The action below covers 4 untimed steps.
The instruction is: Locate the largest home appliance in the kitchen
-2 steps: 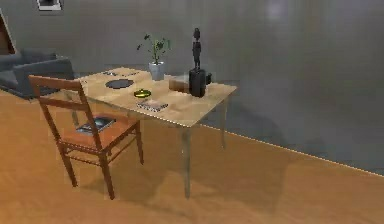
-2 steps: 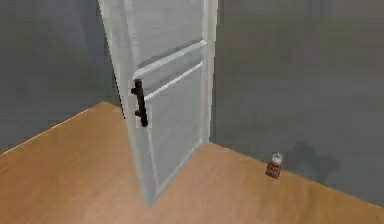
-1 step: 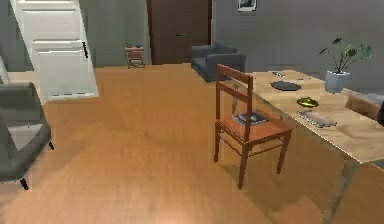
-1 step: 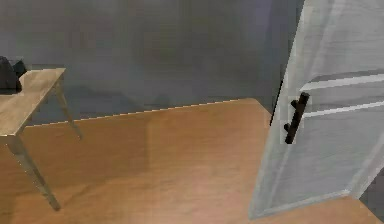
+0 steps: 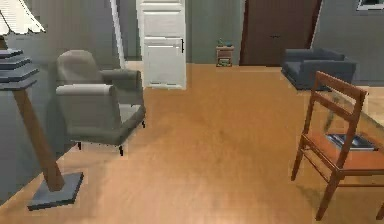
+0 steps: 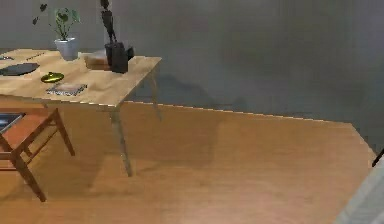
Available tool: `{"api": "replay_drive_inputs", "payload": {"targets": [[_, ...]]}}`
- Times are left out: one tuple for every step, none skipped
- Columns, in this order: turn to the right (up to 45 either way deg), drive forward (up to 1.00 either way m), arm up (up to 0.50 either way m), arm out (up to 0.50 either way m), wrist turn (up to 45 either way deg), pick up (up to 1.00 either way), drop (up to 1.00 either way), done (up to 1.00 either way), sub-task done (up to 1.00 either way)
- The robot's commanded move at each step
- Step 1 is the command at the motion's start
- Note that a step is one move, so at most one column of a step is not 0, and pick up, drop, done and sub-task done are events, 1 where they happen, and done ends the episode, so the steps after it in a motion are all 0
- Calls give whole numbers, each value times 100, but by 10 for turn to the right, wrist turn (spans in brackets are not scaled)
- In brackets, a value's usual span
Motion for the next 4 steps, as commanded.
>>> {"api": "replay_drive_inputs", "payload": {"targets": [[0, 100, 0, 0, 0, 0, 0, 0, 0], [0, 100, 0, 0, 0, 0, 0, 0, 0], [0, 60, 0, 0, 0, 0, 0, 0, 0], [-360, 0, 0, 0, 0, 0, 0, 0, 0]]}}
